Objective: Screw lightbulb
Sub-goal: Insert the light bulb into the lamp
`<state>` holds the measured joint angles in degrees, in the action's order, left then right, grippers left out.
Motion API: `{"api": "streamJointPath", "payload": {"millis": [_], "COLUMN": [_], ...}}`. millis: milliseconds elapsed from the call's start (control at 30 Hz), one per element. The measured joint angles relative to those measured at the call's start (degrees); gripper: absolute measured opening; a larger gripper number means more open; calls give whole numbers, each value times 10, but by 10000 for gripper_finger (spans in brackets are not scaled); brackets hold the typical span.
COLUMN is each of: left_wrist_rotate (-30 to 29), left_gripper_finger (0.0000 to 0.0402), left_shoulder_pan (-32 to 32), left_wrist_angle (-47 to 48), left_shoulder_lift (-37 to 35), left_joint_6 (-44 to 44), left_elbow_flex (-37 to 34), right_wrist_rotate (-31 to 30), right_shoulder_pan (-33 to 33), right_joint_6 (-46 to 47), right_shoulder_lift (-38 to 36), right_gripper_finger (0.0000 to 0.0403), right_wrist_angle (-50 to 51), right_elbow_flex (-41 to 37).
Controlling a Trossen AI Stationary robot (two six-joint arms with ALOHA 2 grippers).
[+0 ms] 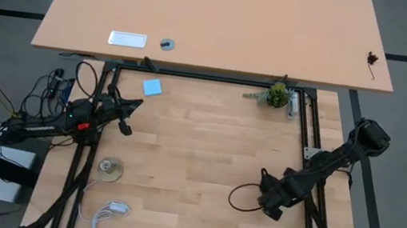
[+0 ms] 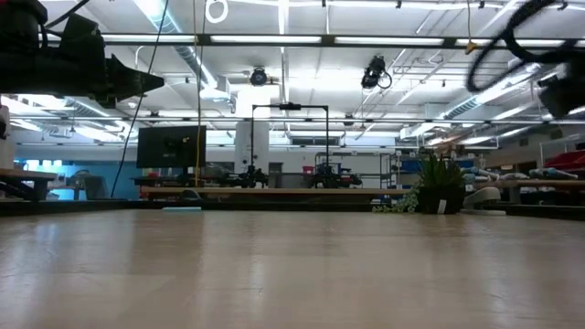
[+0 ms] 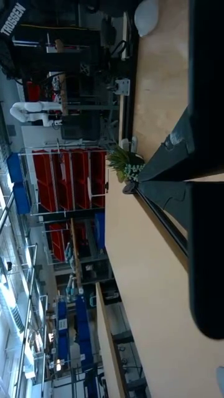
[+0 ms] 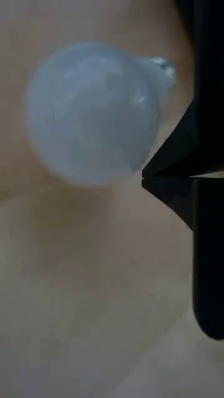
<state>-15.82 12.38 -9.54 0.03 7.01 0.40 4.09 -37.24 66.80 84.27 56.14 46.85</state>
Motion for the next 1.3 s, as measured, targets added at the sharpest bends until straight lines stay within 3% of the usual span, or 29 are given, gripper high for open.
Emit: {"api": "streamJointPath", "payload": {"millis": [200, 400, 633, 767, 1067, 1300], "left_wrist_rotate": [0, 0, 0, 0, 0, 0], "left_gripper_finger": [1, 1, 1, 1, 1, 1], "left_shoulder_pan": [0, 0, 0, 0, 0, 0], "left_wrist_angle": [0, 0, 0, 0, 0, 0], "left_shoulder_lift": [0, 0, 0, 0, 0, 0], "left_joint_6": [0, 0, 0, 0, 0, 0], "left_elbow_flex": [0, 0, 0, 0, 0, 0], "right_wrist_rotate": [-84, -107, -28, -19, 43, 12], "right_shoulder_pan": [40, 66, 60, 50, 57, 96], "right_joint_6": [-59, -104, -94, -56, -5, -11], "right_shoulder_lift": [0, 0, 0, 0, 0, 0], "right_gripper_finger": [9, 25, 26, 12, 13, 11], "right_wrist_angle": [10, 17, 95, 141, 112, 45], "right_elbow_flex": [52, 81, 83, 81, 0, -45]}}
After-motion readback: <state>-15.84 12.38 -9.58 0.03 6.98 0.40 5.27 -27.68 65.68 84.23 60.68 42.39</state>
